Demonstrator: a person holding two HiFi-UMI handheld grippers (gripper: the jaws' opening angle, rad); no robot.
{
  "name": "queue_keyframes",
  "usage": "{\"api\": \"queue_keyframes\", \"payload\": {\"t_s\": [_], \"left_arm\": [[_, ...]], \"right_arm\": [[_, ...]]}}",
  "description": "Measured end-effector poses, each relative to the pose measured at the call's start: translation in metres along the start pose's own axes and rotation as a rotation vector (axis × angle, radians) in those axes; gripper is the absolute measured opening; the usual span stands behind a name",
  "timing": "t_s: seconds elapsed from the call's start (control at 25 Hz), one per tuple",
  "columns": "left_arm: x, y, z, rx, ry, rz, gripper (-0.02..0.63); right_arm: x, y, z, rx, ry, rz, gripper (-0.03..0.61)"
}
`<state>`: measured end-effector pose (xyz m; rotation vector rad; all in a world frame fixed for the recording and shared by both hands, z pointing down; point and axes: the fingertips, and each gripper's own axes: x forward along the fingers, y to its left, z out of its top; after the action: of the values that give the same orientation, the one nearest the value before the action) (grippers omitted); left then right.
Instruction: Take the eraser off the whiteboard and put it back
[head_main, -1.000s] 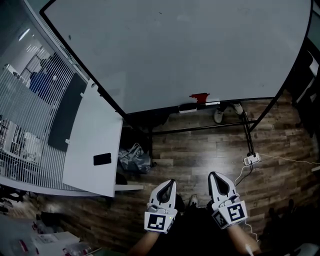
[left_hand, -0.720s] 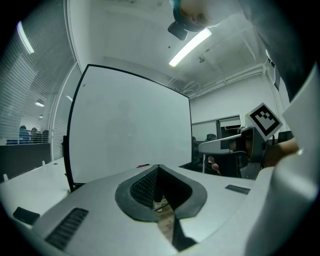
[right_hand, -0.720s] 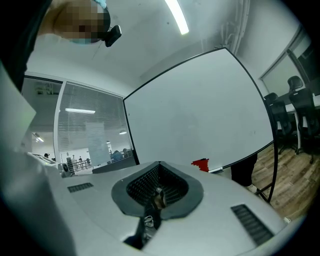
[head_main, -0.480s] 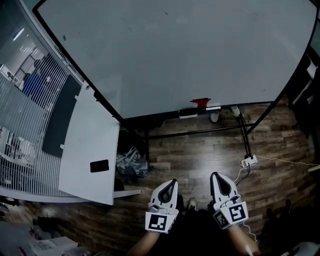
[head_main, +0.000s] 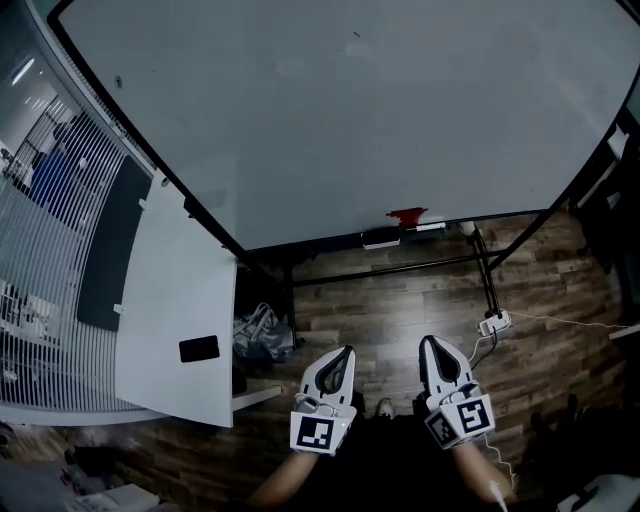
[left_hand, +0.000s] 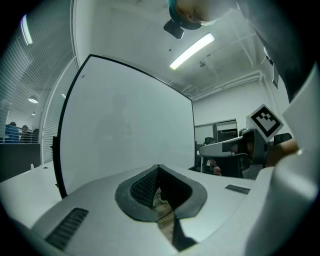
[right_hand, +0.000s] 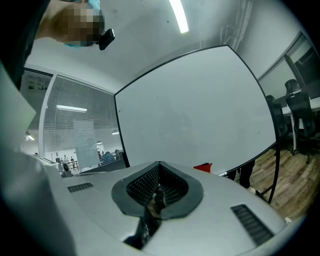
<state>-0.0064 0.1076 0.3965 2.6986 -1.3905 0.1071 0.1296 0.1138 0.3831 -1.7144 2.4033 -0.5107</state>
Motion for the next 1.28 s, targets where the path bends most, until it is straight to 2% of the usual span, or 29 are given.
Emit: {"api": "queue_keyframes", "payload": {"t_s": [0.44,0.72,0.88,1.28], "left_arm": [[0.029,0.023,0.004,-0.011,-0.009,-0.055,0.006],[0.040,0.044,0.006,-0.022,-0.022,-0.059,0.006],[0.038,0.052,0.005,-0.020,-0.027,-0.079,0.006],[0.028,0.069,-0.003,-0.034,-0.025,-0.128,0.006]], "right_arm": [[0.038,-0.008,-0.007,-0.010,0.040,-0.069,0.015],[0.060,-0.006,-0.006,-0.009,0.031,-0.088,0.015],[0.071,0.005,-0.003,0.028,-0.003,-0.078,0.015],[0.076,0.021,-0.014,0.004,-0.008,-0.133,0.015]]}}
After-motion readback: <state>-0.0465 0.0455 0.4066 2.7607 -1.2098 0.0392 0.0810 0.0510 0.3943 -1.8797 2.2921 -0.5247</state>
